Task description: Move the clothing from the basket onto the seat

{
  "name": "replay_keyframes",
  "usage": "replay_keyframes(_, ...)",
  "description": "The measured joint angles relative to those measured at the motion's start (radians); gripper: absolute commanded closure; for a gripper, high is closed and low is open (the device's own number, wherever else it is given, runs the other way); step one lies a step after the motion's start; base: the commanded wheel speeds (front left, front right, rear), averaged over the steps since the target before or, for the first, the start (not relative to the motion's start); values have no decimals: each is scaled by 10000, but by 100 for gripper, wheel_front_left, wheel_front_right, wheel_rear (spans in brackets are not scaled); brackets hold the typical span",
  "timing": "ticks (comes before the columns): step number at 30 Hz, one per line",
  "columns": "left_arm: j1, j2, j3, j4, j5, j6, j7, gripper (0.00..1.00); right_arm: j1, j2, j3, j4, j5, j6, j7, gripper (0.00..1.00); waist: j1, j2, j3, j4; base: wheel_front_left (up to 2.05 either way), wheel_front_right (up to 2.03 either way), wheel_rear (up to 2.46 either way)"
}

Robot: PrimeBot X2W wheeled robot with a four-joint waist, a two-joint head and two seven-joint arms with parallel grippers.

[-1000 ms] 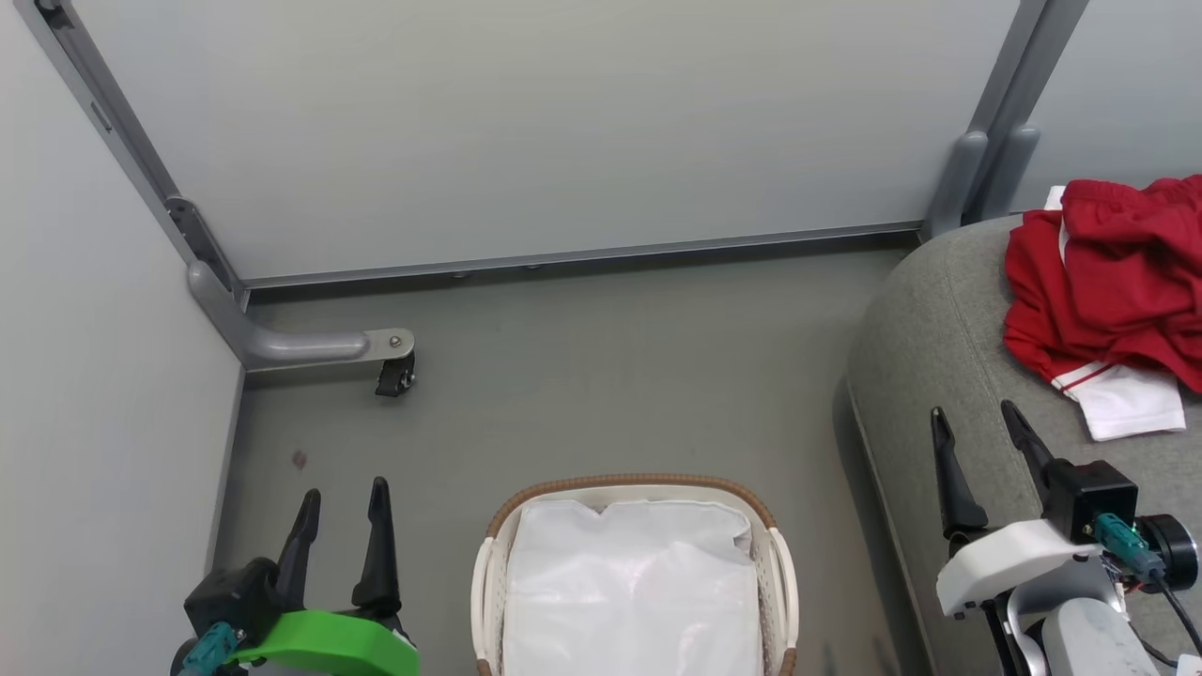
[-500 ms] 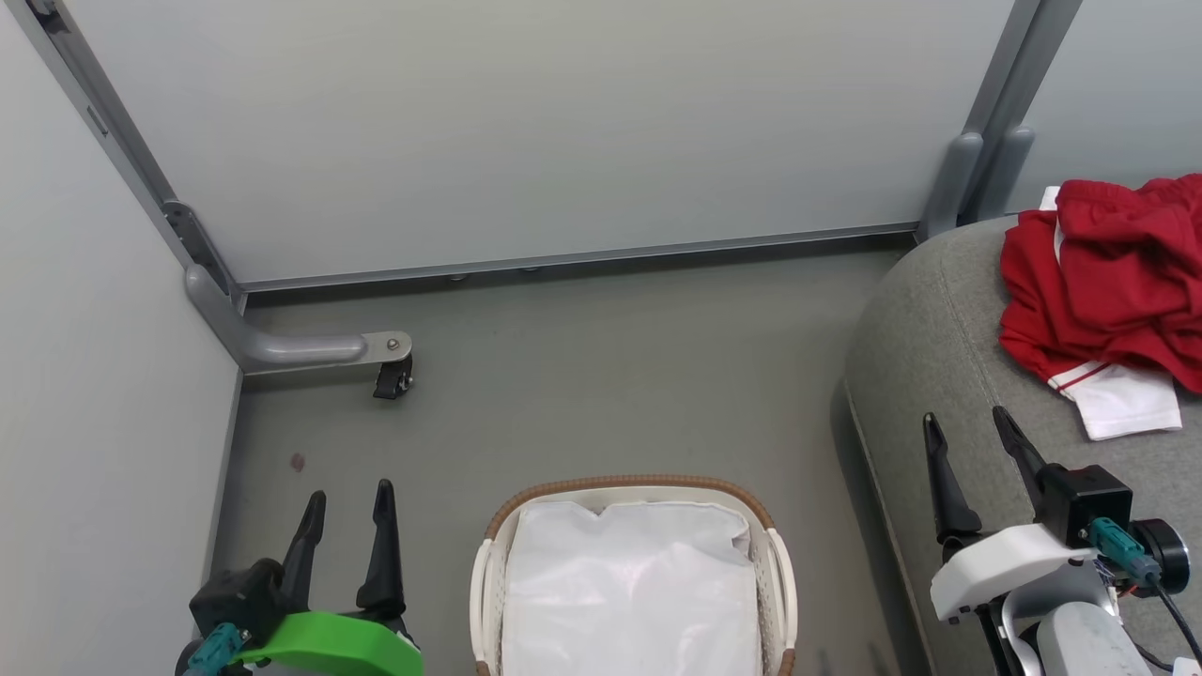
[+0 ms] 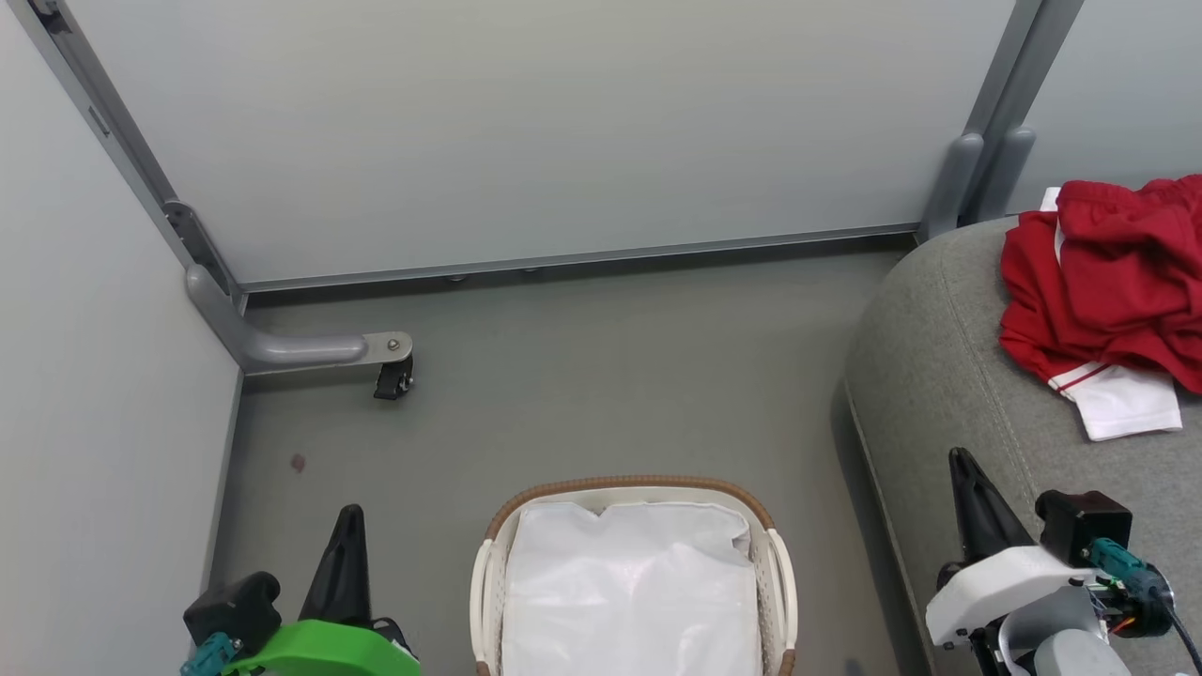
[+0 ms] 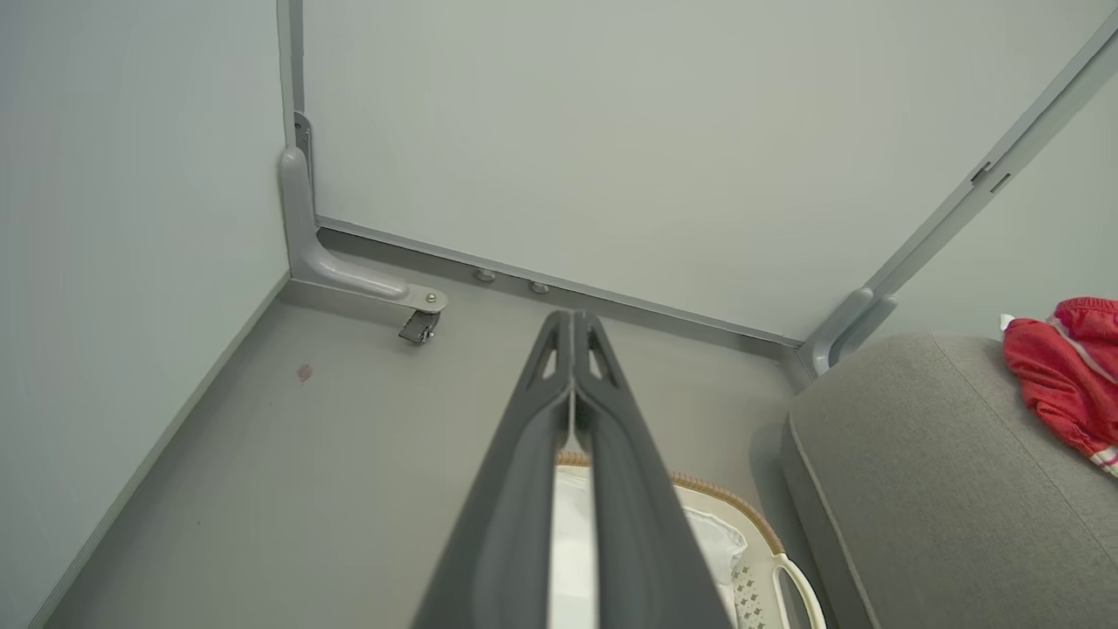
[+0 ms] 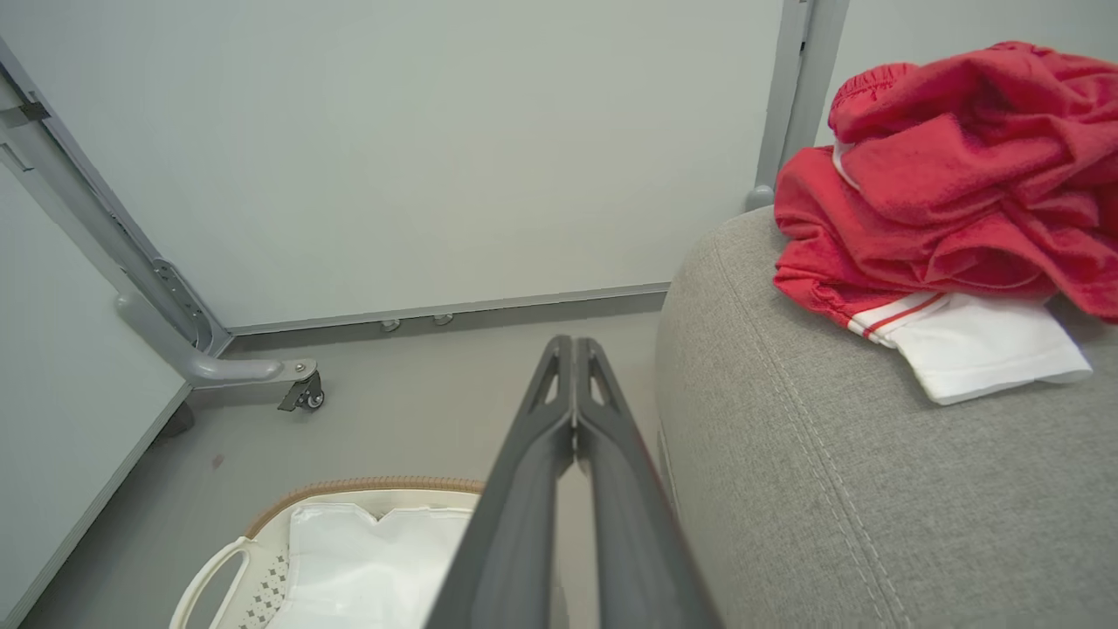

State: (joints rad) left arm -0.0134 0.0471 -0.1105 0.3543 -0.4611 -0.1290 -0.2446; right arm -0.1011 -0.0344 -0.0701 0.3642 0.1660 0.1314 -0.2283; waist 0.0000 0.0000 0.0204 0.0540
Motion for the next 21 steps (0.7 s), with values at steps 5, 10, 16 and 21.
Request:
replay_keyframes(5,-1,15,90,-56,-865,2,209,100,0,-2,-12,-67,1016,0,213,100,0,0,-7,-23,0,0,0)
replay_keyframes(10,-5,58,173,-121,-1705,2,414,100,1,-6,-13,-184,2019,0,430,100,0,0,-15,-47,0,0,0)
replay_keyframes(16,-30,94,291,-190,-2591,2,612,100,1,-12,-29,-284,3091,0,665,100,0,0,-24,-73,0,0,0)
replay_keyframes(21,-74,113,391,-244,-3271,2,809,100,1,-19,-54,-353,3908,0,859,100,0,0,-31,-95,0,0,0)
